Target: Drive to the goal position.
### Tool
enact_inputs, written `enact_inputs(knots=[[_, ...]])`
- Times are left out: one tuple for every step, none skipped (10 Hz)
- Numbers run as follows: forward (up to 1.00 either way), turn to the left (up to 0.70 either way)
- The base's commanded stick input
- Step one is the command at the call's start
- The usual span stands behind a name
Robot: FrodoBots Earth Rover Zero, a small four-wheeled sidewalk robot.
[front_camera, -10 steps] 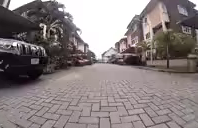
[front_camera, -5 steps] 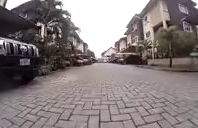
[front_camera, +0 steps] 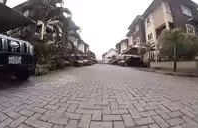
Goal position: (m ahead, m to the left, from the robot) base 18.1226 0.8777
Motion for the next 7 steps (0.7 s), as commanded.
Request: enact_inputs(knots=[[0.7,0.0],[0.7,0.0],[0.7,0.0],[0.7,0.0],[0.7,0.0],[0.7,0.0],[0.7,0.0]])
